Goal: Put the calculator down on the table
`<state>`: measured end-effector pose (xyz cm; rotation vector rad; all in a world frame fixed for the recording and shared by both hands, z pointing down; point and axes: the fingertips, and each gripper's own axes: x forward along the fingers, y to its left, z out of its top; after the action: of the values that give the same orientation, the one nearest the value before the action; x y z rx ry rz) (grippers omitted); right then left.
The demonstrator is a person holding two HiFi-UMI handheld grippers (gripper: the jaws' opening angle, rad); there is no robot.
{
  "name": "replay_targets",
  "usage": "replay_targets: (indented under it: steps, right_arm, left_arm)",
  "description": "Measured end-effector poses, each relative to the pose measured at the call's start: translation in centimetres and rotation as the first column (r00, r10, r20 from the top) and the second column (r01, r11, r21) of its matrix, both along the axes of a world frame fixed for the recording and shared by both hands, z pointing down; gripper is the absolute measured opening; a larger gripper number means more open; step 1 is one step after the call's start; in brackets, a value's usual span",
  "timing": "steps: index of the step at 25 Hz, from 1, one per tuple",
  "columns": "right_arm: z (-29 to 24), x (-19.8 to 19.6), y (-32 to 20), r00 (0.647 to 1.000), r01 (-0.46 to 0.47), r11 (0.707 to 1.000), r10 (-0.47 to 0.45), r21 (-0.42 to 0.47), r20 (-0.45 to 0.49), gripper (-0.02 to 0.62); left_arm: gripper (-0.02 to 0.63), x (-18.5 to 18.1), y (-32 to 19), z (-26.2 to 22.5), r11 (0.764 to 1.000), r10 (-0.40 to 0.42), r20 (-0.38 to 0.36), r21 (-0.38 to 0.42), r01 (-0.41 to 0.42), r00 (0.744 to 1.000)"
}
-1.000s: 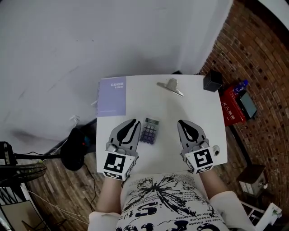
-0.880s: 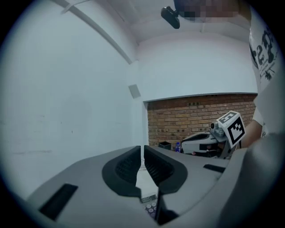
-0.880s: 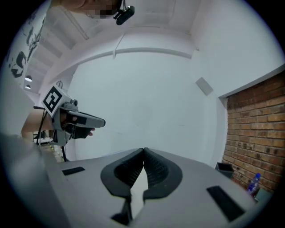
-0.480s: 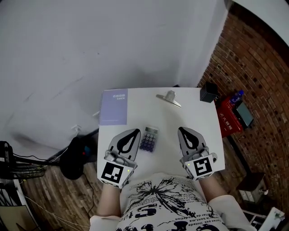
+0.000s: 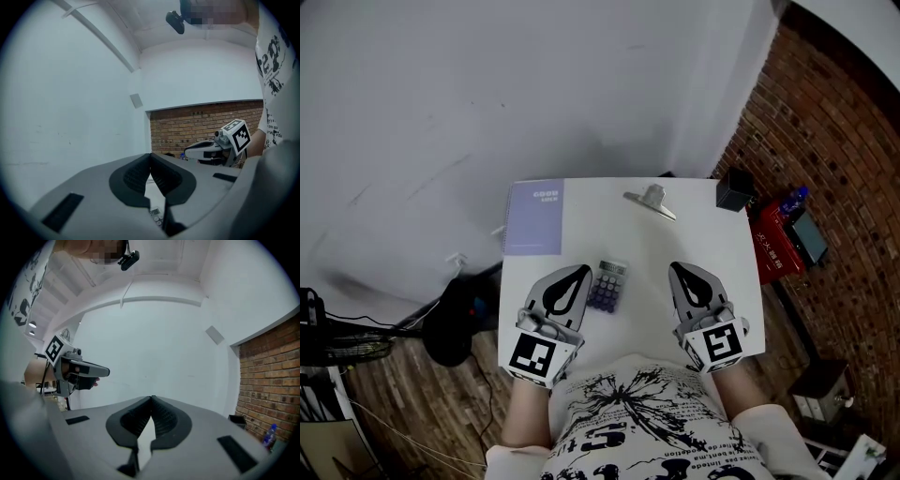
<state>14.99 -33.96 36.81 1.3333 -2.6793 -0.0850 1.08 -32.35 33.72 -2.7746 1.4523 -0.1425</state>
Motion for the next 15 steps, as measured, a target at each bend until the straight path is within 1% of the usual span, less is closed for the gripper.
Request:
replay_targets:
  steps: [2, 4, 7, 15]
  right_arm:
    - [0.0, 0.1, -0.3, 1.0, 0.003, 1.0, -0.003, -0.004, 0.003, 0.014]
    - [0.1, 0.3, -0.5, 1.0, 0.002, 1.0, -0.002, -0.008, 0.01, 0.014]
    - [0.4, 0.9, -0.8, 1.0, -0.007, 1.0, 0.008, -0.023, 0.023, 0.014]
    - [1.5, 2.2, -1.0, 1.0, -0.017, 0.998, 0.018, -0.054, 0.021, 0.014]
  left_arm:
    - [0.014, -0.1, -0.1, 0.6, 1.0, -0.002, 0.017, -0.027, 0.003, 1.0]
    - [0.014, 0.1, -0.3, 0.7, 0.999, -0.007, 0.013, -0.04, 0.007, 1.0]
    - [0.014, 0.6, -0.4, 1.0, 0.999, 0.001, 0.009, -0.052, -0.001, 1.0]
    - [0.014, 1.8, -0.6, 1.5, 0.998, 0.0, 0.003, -0.068, 0.001, 1.0]
